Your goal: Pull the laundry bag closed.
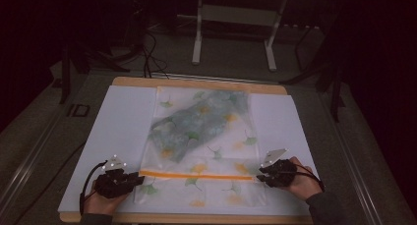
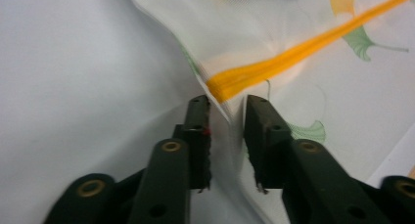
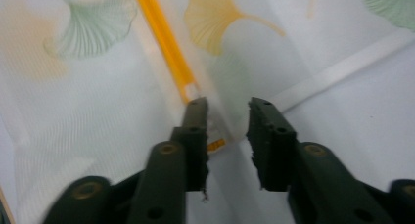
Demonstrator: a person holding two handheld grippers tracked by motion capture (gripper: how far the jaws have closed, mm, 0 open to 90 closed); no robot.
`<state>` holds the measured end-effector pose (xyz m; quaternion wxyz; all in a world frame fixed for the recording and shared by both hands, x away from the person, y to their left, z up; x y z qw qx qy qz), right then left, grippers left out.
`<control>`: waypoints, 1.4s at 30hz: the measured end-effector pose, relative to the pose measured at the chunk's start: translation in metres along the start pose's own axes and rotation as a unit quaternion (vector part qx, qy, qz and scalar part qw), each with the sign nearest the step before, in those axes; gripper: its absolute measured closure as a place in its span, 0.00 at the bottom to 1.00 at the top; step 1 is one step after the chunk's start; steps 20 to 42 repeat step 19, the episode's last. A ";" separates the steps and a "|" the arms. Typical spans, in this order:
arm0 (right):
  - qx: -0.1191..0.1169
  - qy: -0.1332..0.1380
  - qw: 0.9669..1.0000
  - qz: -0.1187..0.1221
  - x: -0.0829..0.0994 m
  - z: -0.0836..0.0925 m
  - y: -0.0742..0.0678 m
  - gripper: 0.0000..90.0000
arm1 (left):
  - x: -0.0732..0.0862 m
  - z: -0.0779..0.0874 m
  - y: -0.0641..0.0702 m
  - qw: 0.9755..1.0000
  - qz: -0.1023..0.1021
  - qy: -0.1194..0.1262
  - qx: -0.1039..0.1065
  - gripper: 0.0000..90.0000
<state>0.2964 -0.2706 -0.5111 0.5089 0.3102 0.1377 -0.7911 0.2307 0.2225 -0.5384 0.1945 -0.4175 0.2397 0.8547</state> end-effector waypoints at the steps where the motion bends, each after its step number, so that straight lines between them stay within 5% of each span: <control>1: 0.001 0.016 1.000 -0.014 0.002 0.002 0.002 0.71 | 0.000 0.001 -0.001 1.000 -0.001 0.003 -0.002 0.76; 5: 0.015 0.049 0.998 -0.048 0.010 0.005 0.007 0.63 | 0.001 0.006 -0.006 1.000 0.001 0.019 -0.025 0.69; 8: 0.030 0.062 0.995 -0.077 0.015 0.004 0.011 0.57 | 0.002 0.007 -0.010 0.997 -0.009 0.032 -0.070 0.66; 10: 0.048 0.080 0.990 -0.106 0.020 0.002 0.015 0.55 | 0.001 0.008 -0.013 0.994 -0.008 0.042 -0.097 0.63; 13: 0.088 0.112 0.977 -0.161 0.031 -0.002 0.021 0.52 | 0.001 0.005 -0.016 0.987 -0.014 0.041 -0.153 0.57; 16: 0.155 0.118 0.963 -0.187 0.040 -0.005 0.025 0.50 | 0.001 0.003 -0.020 0.980 -0.014 0.047 -0.191 0.55; 18: 0.184 0.140 0.952 -0.201 0.046 -0.004 0.026 0.47 | 0.001 0.002 -0.023 0.976 -0.011 0.051 -0.211 0.51; 19: 0.212 0.151 0.944 -0.204 0.049 -0.003 0.025 0.45 | 0.000 0.001 -0.024 0.975 -0.006 0.054 -0.215 0.51; 42: 0.212 0.151 0.944 -0.204 0.049 -0.003 0.025 0.45 | 0.000 0.001 -0.024 0.975 -0.006 0.054 -0.215 0.51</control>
Point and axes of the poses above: each handheld gripper's, and its own axes: z roughly backward along the jaws, x roughly out of its underside, y roughly to its right, the point moved 1 cm from there along -z, roughly forward along the jaws, and after that the axes turned 13 degrees about y, right-handed, at the moved point
